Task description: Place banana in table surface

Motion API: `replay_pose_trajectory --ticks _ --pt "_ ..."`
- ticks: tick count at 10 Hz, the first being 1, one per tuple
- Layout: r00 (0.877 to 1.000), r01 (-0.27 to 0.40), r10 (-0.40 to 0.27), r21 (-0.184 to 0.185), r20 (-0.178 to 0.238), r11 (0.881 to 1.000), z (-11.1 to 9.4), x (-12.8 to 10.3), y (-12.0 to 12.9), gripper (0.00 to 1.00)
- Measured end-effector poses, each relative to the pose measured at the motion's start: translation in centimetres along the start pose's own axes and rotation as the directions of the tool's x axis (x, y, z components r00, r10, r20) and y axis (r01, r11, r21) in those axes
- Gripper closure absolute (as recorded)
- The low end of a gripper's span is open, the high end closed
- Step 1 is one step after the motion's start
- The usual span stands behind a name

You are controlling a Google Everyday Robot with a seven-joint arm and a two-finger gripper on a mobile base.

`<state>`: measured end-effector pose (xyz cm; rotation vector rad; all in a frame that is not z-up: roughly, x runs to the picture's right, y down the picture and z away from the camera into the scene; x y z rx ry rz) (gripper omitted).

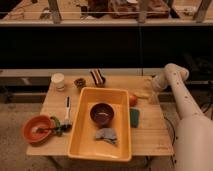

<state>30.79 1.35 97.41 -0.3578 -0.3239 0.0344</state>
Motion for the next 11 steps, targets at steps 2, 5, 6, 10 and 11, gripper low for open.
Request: replay_pose_trajectory --ticks 2,5,6,10,11 --pt "0.999 -0.033 0.032 -0.018 -0.023 0.999 0.4 0.3 0.5 0.2" --pt "0.99 -0.127 0.124 -0.035 -0.074 0.991 0.4 0.1 1.3 0.2" --pt "0.987 -0.144 0.14 -0.037 -0.08 0.989 0.2 0.3 1.7 0.2" --pt "0.984 -0.163 0.154 -0.113 -0.083 0.98 0.6 0.0 1.8 0.2" --pt "0.984 -0.165 0.153 -0.135 -0.091 0.977 0.6 -0.1 1.9 0.2"
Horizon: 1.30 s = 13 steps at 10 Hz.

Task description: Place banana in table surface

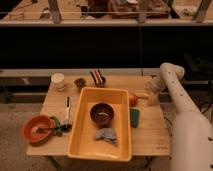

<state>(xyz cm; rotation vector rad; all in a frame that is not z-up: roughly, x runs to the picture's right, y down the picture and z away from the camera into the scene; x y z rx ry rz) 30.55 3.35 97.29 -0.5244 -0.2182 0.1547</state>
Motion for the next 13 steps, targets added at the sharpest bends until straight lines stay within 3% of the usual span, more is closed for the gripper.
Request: replay_pose_trajectory --ticks 6,13 --pt "0.998 0.016 -0.018 -0.03 -0.057 0.999 -0.6 -0.5 1.0 0.2" --pt "0.998 -0.012 0.007 -0.09 -0.055 0.996 1.4 0.6 1.8 0.22"
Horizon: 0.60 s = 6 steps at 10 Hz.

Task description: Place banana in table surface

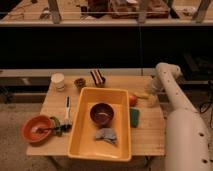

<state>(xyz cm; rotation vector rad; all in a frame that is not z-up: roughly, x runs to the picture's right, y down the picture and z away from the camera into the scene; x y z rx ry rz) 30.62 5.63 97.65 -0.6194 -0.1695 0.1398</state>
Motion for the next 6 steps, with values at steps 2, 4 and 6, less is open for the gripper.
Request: replay_pose_trajectory --ticks 2,4,6 --pt "1.0 -0.002 0.002 -0.003 0.0 1.0 0.1 0.19 0.0 0.4" --pt "1.0 0.001 -0.001 -0.009 -0.004 1.0 0.1 0.24 0.16 0.55" --pt "1.0 0.019 -0.019 -0.006 -0.017 1.0 0.03 -0.15 0.06 0.69"
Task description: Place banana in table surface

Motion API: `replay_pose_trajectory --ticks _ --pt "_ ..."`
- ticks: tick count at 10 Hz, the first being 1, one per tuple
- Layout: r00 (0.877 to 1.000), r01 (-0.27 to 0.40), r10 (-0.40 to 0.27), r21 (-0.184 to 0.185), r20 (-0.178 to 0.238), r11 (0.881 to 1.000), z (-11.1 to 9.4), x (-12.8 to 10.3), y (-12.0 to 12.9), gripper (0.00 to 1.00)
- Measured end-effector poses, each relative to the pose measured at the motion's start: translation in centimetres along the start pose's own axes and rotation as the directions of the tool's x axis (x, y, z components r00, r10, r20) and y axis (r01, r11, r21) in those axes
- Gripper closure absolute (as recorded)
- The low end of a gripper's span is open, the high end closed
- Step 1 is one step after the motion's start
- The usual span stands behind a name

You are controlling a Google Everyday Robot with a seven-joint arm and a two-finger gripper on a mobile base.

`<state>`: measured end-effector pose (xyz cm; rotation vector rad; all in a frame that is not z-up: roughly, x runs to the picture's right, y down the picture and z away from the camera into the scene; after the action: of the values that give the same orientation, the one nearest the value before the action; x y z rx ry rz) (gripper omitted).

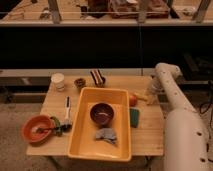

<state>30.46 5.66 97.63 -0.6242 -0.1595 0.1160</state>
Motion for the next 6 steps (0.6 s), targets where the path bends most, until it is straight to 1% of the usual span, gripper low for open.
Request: replay_pose_trajectory --ticks 4,5,6 --pt "1.0 0.001 -0.001 0.001 -0.007 1.0 0.0 0.0 -0.1 0.69" --pt "1.0 0.006 -0.007 0.006 0.01 1.0 -0.3 -0.3 -0.2 0.69" --pt "0.999 0.013 -0.013 0.016 0.037 1.0 -1.7 -0.6 -0.4 0.69"
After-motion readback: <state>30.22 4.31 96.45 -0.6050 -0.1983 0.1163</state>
